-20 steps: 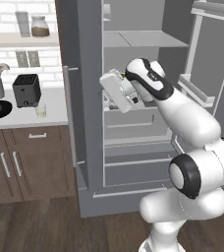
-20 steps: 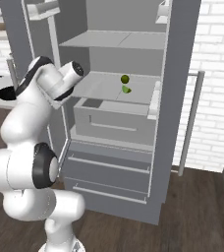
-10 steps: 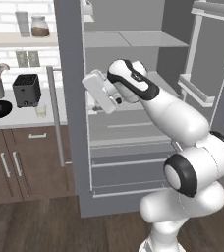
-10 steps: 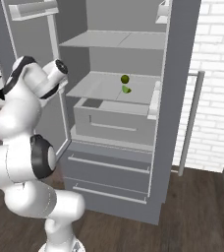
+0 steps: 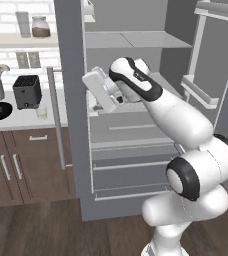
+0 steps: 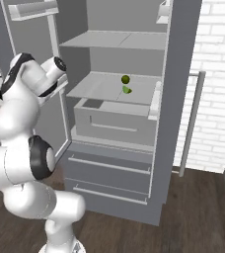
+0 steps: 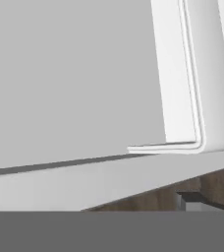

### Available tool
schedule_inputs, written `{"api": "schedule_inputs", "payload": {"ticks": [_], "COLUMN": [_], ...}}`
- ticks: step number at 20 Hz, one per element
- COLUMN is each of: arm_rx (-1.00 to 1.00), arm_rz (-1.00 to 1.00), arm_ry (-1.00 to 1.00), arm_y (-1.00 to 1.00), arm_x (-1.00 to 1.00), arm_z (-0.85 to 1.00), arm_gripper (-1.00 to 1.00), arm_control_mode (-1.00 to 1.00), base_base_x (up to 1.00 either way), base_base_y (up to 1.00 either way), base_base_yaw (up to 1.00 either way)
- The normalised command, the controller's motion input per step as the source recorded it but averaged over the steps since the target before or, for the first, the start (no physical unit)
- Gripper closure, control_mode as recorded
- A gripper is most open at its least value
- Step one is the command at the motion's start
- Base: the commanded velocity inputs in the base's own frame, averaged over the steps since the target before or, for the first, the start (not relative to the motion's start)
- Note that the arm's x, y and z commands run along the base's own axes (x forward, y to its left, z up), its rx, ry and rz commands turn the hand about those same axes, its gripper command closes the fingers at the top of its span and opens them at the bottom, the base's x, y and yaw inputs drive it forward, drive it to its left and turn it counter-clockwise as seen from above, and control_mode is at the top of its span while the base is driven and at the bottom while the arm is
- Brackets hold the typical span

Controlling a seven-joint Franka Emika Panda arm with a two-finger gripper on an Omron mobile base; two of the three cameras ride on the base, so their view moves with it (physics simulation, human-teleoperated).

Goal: Grab a lemon wedge from the fridge and one ice cube from the ice bowl, and put them in the glass of lemonade.

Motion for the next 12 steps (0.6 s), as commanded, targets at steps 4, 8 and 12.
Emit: {"api": "schedule_inputs", "payload": {"ticks": [4, 8, 12], "arm_rx": [0.00, 0.00, -0.13], "arm_rz": [0.00, 0.00, 0.00], "arm_ry": [-0.10, -0.12, -0.06], "arm_y": [-0.77, -0.73, -0.57], "arm_x": [-0.83, -0.84, -0.69], "arm_z": [0.39, 0.36, 0.17], "arm_gripper": [-1.00, -1.00, -1.00], "arm_control_mode": [-1.00, -1.00, -1.00], "base_base_x": [0.00, 0.00, 0.00], "base_base_y": [0.00, 0.00, 0.00], "base_base_yaw": [0.00, 0.00, 0.00]}}
